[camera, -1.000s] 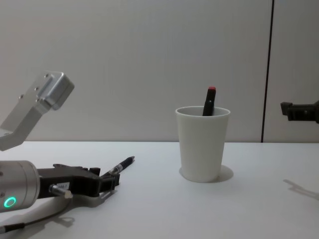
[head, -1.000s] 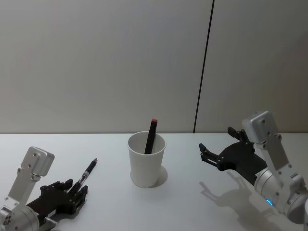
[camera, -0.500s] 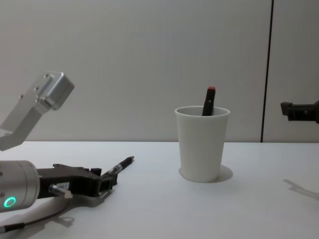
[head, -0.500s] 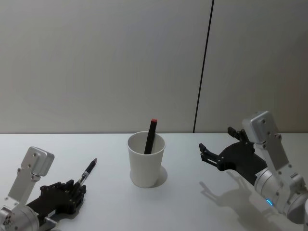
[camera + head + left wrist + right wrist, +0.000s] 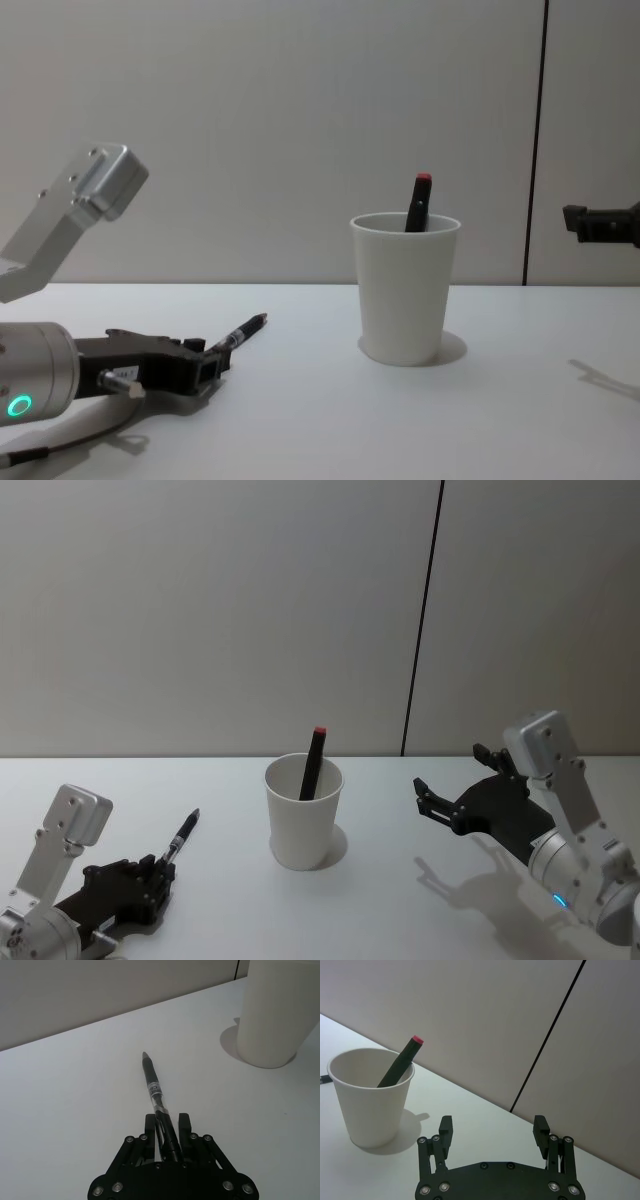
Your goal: Place the pen into the pen holder.
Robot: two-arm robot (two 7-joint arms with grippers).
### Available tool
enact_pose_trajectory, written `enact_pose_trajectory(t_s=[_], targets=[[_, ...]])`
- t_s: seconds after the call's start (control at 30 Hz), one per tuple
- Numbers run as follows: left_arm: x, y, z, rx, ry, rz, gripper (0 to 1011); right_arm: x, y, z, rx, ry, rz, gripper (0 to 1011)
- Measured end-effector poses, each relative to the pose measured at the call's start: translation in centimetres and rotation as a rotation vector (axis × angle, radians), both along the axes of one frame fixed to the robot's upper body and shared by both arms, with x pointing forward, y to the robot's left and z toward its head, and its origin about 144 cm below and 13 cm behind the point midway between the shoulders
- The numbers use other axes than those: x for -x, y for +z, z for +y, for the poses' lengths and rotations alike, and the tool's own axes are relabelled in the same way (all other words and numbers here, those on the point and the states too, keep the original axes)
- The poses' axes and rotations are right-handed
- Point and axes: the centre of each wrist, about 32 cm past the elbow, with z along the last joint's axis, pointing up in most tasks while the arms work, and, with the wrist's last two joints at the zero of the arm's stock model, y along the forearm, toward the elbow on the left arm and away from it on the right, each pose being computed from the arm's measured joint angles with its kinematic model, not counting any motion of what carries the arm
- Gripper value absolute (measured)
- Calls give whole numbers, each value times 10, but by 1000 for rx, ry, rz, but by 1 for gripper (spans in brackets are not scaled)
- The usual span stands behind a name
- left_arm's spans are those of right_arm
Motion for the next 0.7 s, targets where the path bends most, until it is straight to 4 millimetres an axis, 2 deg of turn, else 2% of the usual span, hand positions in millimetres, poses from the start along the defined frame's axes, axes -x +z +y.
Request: enact_pose_trajectory(t_s=[0.43,0.7], targets=[[0,0,0,0,0,0,206,0,0,0,0,0,0,1001],[0,0,0,0,1,0,199,0,0,0,0,0,0,1001]])
